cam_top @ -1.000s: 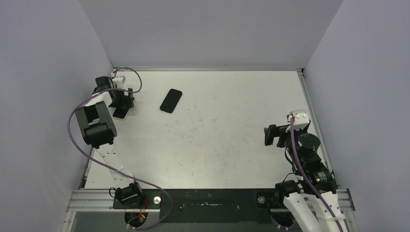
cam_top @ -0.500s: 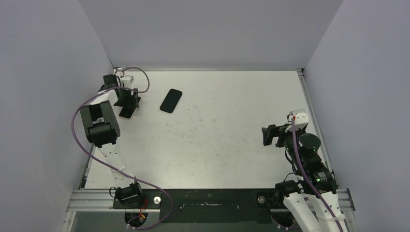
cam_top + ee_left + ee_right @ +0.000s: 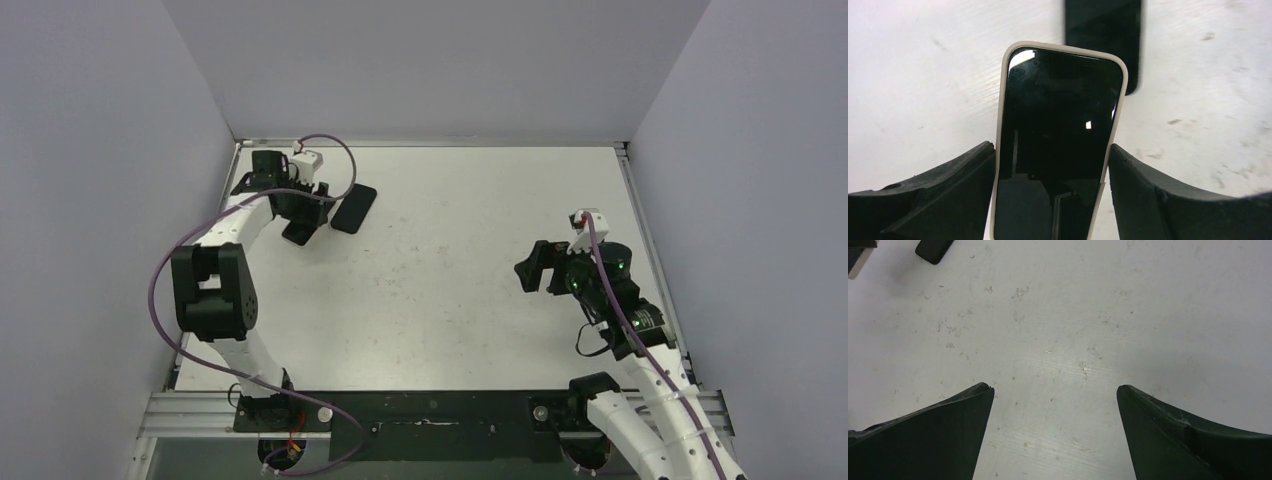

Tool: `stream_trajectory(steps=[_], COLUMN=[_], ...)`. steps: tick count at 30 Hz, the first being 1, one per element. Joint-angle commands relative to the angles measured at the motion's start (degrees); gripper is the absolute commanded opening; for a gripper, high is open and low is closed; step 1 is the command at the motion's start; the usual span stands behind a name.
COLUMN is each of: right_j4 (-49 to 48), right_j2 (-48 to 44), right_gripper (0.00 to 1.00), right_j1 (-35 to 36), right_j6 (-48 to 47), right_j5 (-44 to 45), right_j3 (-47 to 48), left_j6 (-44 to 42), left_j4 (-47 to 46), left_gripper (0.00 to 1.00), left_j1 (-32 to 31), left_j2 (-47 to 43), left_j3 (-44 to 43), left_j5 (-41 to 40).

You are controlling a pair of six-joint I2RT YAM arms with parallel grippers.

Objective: Take the phone out of the phone case
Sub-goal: Pick up the phone at the center of the board.

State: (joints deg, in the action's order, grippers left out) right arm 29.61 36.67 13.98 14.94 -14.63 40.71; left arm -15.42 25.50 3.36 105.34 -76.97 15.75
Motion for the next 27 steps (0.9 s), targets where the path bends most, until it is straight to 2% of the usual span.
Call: stream_trajectory(steps=[1, 4, 10, 19, 22, 27], right_j4=[1.7, 2.7, 3.3, 0.5, -1.0, -1.9], right_j2=[4.9, 6.5, 5.2, 12.8, 16.8, 24.2], right_gripper=[1.00, 1.00, 1.00, 1.00, 1.00, 0.99], right_j1=[0.4, 0.4, 0.4, 0.8, 1.5, 6.2], right_j6=[7.9, 7.1, 6.6, 10.5, 12.0, 13.3], right_j5=[-1.0, -4.9, -6.3, -22.4, -27.5, -28.9], right_j3=[4.6, 5.6, 8.2, 12.0, 14.0, 17.9], left_j6=[-0.7, -2.6, -6.2, -15.4, -19.7, -24.2], left_j4=[-3.1, -3.2, -4.0, -10.3, -13.2, -15.4], left_gripper=[0.00, 0.00, 0.00, 0.00, 0.00, 0.00], left_j1=[-5.9, -10.2, -17.8, -30.9, -36.2, -43.5], left_j2=[-13.0, -19.2, -29.7, -39.3, -42.0, -42.7], left_j3=[2.4, 5.8, 13.0, 23.8, 26.9, 26.9], left_j5=[4.0, 3.7, 4.7, 8.8, 6.6, 2.2])
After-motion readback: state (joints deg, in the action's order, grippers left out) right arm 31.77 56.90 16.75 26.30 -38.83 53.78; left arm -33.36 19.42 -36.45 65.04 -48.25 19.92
